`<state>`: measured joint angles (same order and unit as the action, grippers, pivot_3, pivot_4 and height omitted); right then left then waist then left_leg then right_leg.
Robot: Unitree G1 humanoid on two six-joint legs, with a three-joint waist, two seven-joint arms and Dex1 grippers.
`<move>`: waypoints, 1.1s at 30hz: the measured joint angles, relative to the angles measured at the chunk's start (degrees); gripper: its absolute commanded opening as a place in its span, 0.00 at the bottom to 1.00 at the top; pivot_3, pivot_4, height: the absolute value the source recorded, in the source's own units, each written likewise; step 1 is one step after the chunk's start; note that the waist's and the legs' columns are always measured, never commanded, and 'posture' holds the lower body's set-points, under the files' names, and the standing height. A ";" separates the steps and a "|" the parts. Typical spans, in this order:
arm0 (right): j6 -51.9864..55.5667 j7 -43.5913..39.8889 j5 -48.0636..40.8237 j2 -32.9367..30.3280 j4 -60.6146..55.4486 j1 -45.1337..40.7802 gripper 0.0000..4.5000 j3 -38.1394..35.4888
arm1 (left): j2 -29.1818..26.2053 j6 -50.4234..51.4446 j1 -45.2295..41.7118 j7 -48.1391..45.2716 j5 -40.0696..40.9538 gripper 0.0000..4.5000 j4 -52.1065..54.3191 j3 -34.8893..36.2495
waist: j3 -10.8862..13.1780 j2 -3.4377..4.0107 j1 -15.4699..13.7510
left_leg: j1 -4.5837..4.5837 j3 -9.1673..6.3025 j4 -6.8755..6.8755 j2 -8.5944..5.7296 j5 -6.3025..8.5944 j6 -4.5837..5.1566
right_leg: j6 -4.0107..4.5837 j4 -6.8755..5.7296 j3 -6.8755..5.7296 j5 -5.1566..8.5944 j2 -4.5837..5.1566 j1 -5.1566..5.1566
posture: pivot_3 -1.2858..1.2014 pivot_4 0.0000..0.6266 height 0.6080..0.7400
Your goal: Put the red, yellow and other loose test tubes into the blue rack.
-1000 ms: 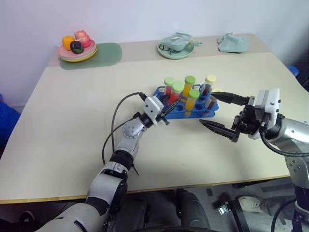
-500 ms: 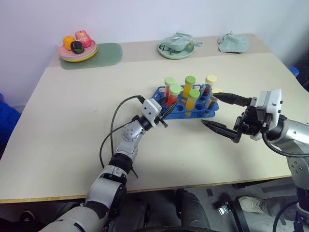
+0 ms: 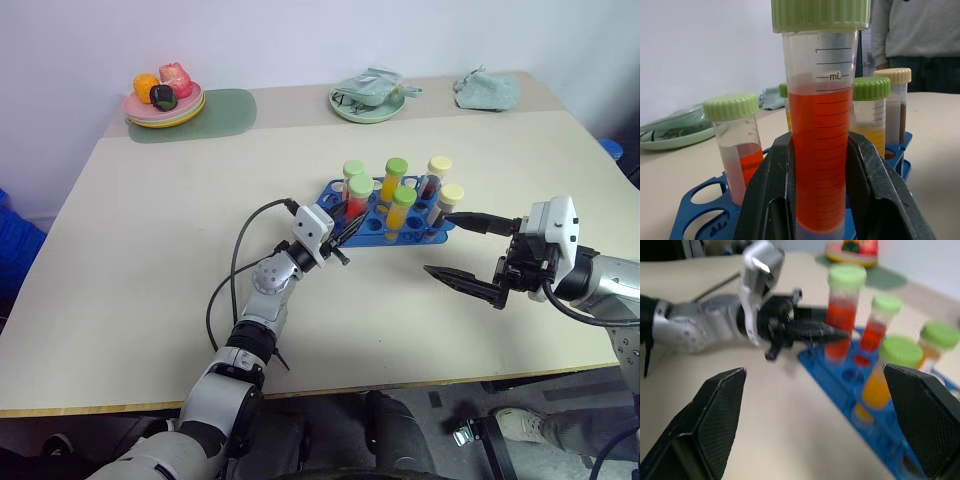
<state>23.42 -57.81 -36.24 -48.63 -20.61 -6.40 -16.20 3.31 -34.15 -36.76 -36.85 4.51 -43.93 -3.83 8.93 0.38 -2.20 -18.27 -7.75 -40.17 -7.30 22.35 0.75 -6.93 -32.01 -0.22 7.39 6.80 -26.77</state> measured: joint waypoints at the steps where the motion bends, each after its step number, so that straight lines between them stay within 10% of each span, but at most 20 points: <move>1: 0.00 0.04 -0.02 0.01 0.00 -0.07 1.00 0.00 | 0.02 0.09 0.00 -0.12 0.03 0.16 0.00 0.01 | 0.00 0.00 -0.07 | 0.00 0.00 0.00 0.00 0.00 0.00 | 0.00 0.00 0.00 0.00 0.00 0.00 | 0.52 0.24 1.00; 16: -0.26 0.17 0.08 0.37 0.00 -0.96 1.00 0.12 | 0.22 7.73 0.16 1.71 2.16 0.16 0.55 0.14 | 0.00 0.00 -0.06 | 0.01 0.00 0.00 0.00 0.00 0.00 | 0.00 0.00 0.00 0.00 0.00 0.01 | 0.52 0.24 1.00; 23: -0.87 0.16 0.38 0.45 0.16 -1.41 1.00 0.20 | -0.86 7.64 1.07 0.17 1.69 0.95 1.92 -0.61 | 0.00 0.00 -0.07 | 0.01 0.00 0.00 0.00 0.00 0.00 | 0.00 0.00 0.00 0.00 0.00 0.01 | 0.52 0.24 1.00; 33: -2.81 -0.47 1.84 1.39 2.75 -2.55 1.00 1.14 | -6.25 17.77 11.87 -2.19 3.84 0.99 24.29 -2.36 | 0.00 0.00 0.01 | 0.00 -0.02 0.01 0.03 0.00 0.00 | 0.00 -0.04 0.00 0.00 -0.01 -0.01 | 0.52 0.24 1.00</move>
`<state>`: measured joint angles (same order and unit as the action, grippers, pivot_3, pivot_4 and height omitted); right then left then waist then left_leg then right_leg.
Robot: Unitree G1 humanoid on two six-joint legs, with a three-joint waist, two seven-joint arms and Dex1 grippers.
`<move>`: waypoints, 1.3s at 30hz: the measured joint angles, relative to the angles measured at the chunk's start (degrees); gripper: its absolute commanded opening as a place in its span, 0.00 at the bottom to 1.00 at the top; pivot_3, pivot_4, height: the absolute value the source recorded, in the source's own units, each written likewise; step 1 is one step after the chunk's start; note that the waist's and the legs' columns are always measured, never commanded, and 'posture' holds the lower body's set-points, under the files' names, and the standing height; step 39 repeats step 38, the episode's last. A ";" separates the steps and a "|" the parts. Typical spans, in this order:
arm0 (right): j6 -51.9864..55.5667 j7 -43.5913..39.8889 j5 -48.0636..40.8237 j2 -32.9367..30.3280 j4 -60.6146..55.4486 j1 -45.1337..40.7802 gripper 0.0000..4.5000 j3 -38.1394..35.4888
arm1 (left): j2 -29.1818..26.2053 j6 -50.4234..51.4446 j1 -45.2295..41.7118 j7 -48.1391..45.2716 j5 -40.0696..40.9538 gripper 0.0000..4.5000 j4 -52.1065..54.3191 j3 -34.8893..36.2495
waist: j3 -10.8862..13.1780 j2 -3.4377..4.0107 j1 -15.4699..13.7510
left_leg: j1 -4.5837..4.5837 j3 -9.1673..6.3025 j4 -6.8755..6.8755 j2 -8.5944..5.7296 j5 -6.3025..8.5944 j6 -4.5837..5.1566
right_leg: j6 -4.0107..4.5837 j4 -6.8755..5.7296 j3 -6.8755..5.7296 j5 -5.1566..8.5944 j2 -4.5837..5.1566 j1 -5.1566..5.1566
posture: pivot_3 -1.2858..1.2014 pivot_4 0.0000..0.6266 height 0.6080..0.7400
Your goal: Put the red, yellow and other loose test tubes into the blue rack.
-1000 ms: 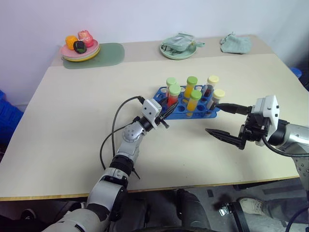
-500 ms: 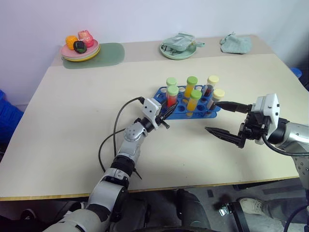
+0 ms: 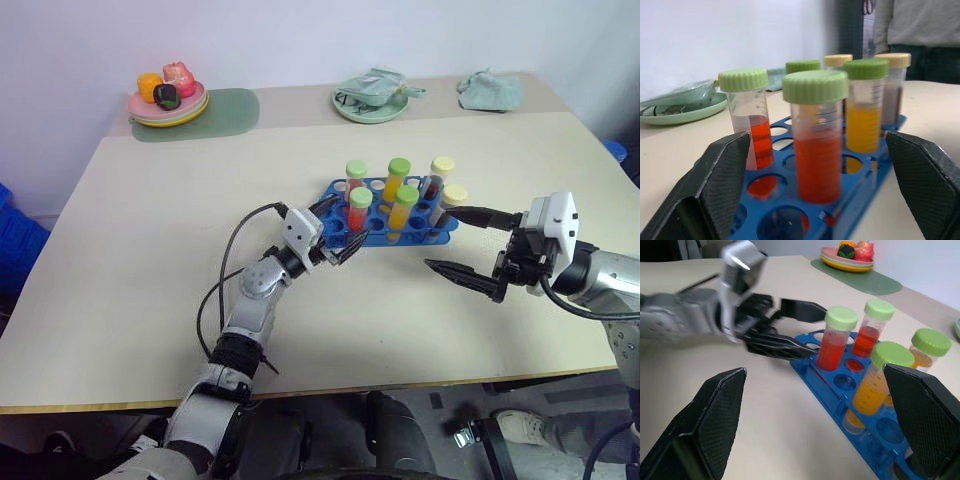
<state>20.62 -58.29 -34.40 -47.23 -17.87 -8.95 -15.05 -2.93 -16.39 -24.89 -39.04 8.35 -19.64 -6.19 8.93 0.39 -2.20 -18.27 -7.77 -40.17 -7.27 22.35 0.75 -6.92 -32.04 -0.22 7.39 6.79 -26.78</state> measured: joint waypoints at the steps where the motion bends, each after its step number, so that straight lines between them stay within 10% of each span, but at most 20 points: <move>1: -0.20 -0.08 0.12 0.07 0.38 -0.11 1.00 0.17 | -1.16 1.71 1.58 -0.47 0.52 0.99 2.84 -0.11 | 0.00 0.01 0.01 | 0.00 0.00 0.01 0.01 0.00 0.00 | 0.00 -0.02 0.00 0.00 -0.01 -0.01 | 0.52 0.24 1.00; 19: -8.53 -10.58 -0.19 -0.94 14.69 0.17 1.00 -5.13 | -40.71 35.02 16.25 -25.46 34.80 0.99 28.60 23.98 | 0.01 0.10 0.22 | 0.02 0.00 0.11 0.04 0.01 0.00 | 0.03 -0.11 0.00 0.02 -0.07 -0.02 | 0.52 0.24 1.00; 39: -16.00 -19.02 3.95 -7.38 30.77 -1.52 1.00 -7.97 | -43.48 39.42 22.24 -31.49 37.35 0.99 28.15 28.53 | 0.04 0.15 0.84 | 0.03 0.03 0.15 0.09 0.02 -0.01 | 0.04 -0.10 0.01 0.02 -0.08 -0.04 | 0.52 0.24 1.00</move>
